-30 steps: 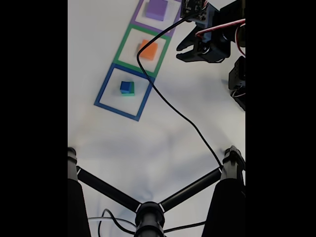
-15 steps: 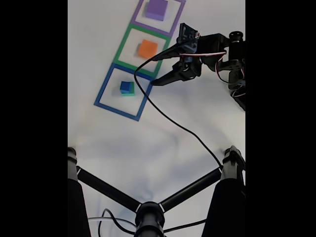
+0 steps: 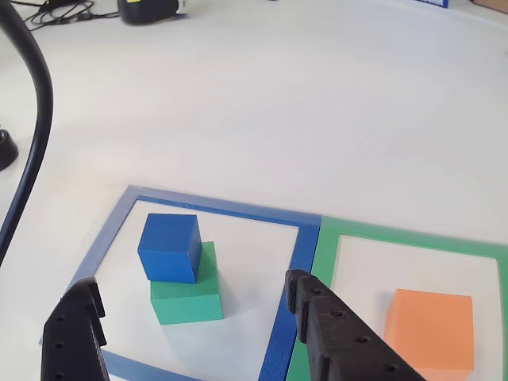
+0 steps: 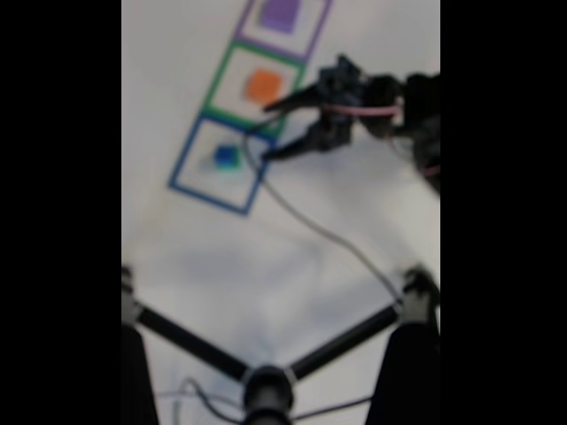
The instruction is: Tower of hanoi
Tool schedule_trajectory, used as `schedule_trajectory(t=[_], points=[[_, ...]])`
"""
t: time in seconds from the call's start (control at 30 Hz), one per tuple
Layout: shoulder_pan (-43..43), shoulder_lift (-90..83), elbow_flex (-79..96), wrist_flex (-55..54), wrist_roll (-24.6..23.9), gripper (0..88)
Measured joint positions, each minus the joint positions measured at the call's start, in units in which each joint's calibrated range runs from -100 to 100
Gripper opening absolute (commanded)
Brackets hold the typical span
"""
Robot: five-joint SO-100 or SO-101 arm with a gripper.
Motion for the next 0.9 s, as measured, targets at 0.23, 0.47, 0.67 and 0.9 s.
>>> schedule_trajectory(t=[0.23, 0.47, 0.67, 0.9], points=[[0.49, 11.67, -3.27, -6.89, 0.00, 26.6], [0.87, 25.19, -9.38, -16.70, 0.00, 26.7], [0.87, 33.84, -14.62, -22.00, 0.00, 26.6], [0.10, 39.38, -19.44, -23.27, 0.00, 26.7]])
